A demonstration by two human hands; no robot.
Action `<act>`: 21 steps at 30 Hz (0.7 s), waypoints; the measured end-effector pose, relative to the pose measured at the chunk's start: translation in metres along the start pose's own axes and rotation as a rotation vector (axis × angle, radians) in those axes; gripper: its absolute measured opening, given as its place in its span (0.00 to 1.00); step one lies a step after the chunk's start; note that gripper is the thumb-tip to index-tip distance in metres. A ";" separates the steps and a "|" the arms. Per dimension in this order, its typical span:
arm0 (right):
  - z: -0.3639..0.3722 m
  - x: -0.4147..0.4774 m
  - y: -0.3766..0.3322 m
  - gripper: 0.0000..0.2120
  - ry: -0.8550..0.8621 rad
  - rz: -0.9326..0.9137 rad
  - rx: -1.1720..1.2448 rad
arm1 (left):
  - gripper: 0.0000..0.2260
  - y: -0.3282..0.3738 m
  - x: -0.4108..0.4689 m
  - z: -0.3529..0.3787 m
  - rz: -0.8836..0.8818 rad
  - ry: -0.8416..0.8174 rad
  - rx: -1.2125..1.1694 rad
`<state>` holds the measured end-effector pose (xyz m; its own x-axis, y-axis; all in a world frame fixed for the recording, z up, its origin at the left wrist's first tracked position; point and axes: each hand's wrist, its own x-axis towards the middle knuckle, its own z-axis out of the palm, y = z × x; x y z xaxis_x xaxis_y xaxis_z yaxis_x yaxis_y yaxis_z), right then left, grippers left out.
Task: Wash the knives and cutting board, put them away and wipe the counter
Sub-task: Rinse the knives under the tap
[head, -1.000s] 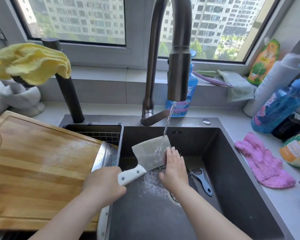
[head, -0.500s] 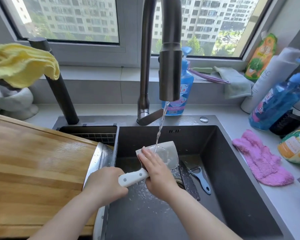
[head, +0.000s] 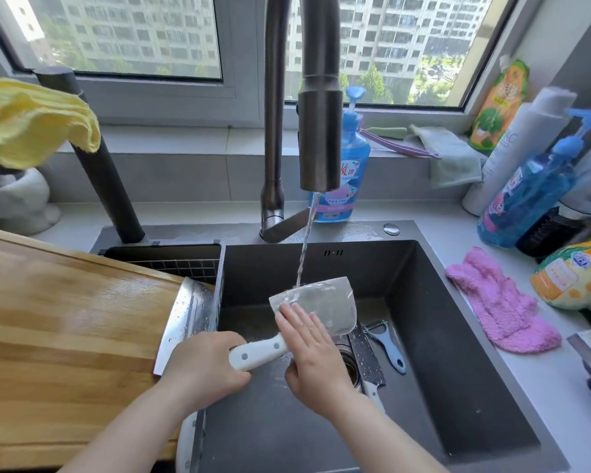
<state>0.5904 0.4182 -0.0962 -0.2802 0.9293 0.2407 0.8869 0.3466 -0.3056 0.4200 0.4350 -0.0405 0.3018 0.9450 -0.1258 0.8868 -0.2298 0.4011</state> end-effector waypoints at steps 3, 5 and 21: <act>0.004 -0.002 0.001 0.33 0.064 0.108 0.032 | 0.08 0.001 -0.001 0.001 0.022 0.036 -0.022; 0.004 -0.004 -0.003 0.33 0.118 0.202 0.034 | 0.09 0.002 -0.002 0.000 0.030 0.039 -0.027; 0.003 -0.016 -0.005 0.33 -0.032 0.059 -0.051 | 0.10 -0.007 -0.007 -0.003 -0.039 0.041 -0.060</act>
<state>0.5894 0.4019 -0.1011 -0.2383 0.9517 0.1937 0.9193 0.2854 -0.2710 0.4107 0.4305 -0.0391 0.2518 0.9620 -0.1057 0.8747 -0.1795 0.4502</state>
